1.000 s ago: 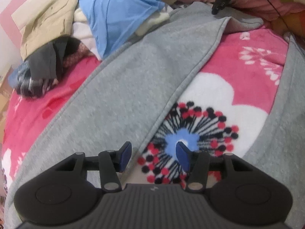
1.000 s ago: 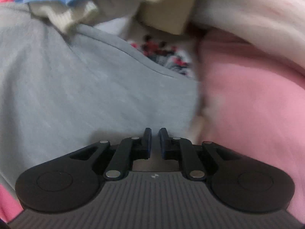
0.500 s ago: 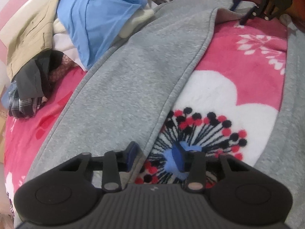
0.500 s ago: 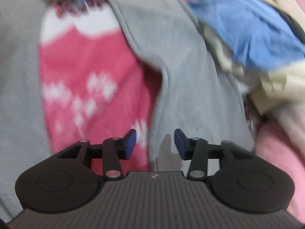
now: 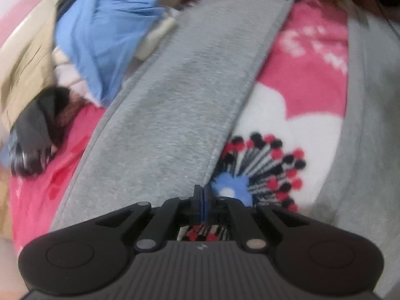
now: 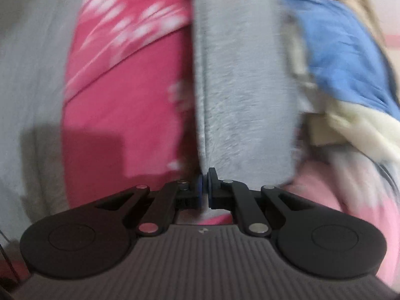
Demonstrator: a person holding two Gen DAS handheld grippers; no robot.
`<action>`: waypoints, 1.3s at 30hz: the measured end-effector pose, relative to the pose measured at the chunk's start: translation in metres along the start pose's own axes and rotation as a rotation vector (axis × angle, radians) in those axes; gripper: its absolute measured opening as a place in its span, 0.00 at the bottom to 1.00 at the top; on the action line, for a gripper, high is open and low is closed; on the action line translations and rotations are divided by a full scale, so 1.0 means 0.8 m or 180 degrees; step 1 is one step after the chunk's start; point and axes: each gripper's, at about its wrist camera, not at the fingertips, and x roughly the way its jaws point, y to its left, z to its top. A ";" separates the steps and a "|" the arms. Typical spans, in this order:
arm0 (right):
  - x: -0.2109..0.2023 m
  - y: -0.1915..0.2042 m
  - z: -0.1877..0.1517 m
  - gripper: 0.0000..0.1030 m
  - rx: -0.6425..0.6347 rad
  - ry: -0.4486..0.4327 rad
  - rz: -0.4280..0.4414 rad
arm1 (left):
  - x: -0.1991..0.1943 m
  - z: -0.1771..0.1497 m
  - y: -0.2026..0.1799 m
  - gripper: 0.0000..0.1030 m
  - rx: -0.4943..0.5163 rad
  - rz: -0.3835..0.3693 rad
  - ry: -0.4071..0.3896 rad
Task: Fold clothes
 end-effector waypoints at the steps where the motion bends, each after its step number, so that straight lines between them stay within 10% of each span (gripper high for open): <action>1: 0.006 0.005 0.001 0.03 -0.0056 0.0031 -0.0014 | -0.002 0.000 0.001 0.02 -0.0016 -0.0025 0.0006; 10: -0.014 -0.043 -0.014 0.22 0.0505 0.0188 0.0472 | -0.016 -0.003 0.010 0.37 -0.0163 -0.0252 0.0056; 18: -0.028 -0.170 -0.009 0.22 0.2013 -0.0912 0.0151 | -0.008 0.017 0.035 0.40 -0.0770 -0.0120 0.0073; 22: 0.027 -0.200 0.037 0.21 0.2506 -0.1375 0.0445 | 0.007 0.015 0.029 0.42 -0.0738 -0.0054 0.0201; 24: 0.067 -0.200 0.047 0.20 0.2500 -0.1197 0.0559 | 0.007 0.007 0.021 0.44 -0.0696 -0.0029 0.0226; 28: 0.135 -0.177 0.026 0.18 0.2167 -0.0195 -0.0128 | 0.000 -0.010 0.014 0.50 -0.0791 -0.0029 0.0201; 32: 0.114 -0.189 0.042 0.14 0.2010 0.0033 -0.0603 | -0.003 -0.020 0.016 0.54 -0.0899 -0.0054 0.0178; 39: 0.035 -0.208 0.176 0.14 0.2059 -0.1723 0.0309 | -0.001 -0.016 0.015 0.55 -0.0953 -0.0019 0.0209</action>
